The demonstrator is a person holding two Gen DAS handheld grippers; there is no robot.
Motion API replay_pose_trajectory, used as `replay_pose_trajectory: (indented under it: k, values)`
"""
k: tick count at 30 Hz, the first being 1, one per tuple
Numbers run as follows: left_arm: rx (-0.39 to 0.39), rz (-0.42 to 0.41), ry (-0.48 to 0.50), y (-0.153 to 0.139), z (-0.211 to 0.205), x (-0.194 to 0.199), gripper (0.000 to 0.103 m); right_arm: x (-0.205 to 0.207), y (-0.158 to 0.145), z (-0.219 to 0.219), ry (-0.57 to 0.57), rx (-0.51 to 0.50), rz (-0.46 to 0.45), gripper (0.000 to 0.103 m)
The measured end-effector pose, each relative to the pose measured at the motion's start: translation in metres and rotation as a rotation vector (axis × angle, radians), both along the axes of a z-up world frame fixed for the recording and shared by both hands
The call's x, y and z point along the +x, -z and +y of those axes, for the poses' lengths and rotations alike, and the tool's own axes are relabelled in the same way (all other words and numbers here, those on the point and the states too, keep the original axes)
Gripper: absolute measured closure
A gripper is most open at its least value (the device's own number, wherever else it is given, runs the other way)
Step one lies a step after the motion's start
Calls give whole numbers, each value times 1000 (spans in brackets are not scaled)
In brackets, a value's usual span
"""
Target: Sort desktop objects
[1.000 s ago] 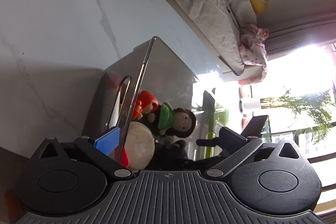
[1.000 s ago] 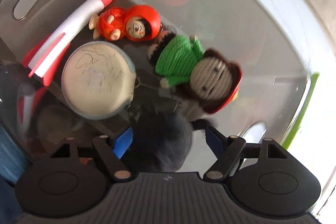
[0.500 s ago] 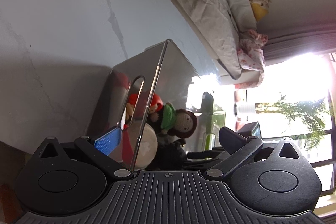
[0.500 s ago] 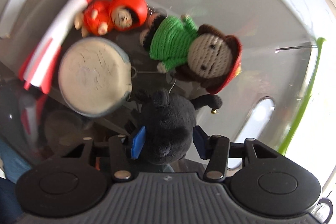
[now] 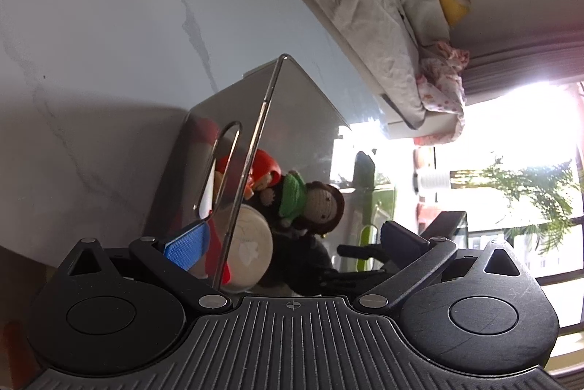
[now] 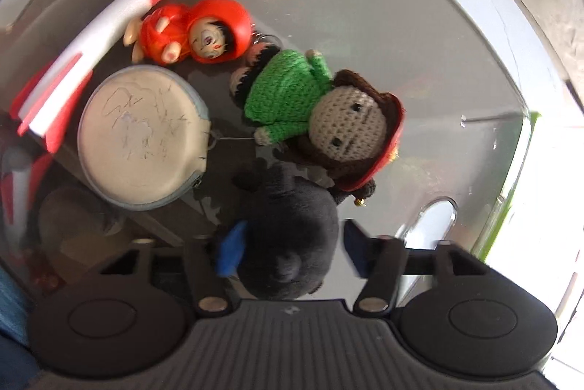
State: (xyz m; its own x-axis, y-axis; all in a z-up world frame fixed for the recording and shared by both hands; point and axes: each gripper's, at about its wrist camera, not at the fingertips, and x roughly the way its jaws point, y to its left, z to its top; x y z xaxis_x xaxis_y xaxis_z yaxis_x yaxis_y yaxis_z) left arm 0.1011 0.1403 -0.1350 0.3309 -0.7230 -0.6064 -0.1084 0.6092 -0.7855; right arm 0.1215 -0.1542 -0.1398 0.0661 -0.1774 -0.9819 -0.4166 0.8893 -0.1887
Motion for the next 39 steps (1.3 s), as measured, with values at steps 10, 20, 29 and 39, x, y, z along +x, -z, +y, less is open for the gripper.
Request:
replay_pose_trajectory:
  k: [10,20,29,39]
  values:
    - [-14,0,-10,-1,4,-2,0,22,-27,-15,284,439,52,43]
    - [-13,-9,-53,-4,22,-4,0,32,3,75,64,337,-5,59]
    - [-31,6,-76,6,33,-4,0,42,7,50,249,363,17,54]
    - [-45,-4,-71,6,36,-5,0,47,30,19,777,574,-7,56]
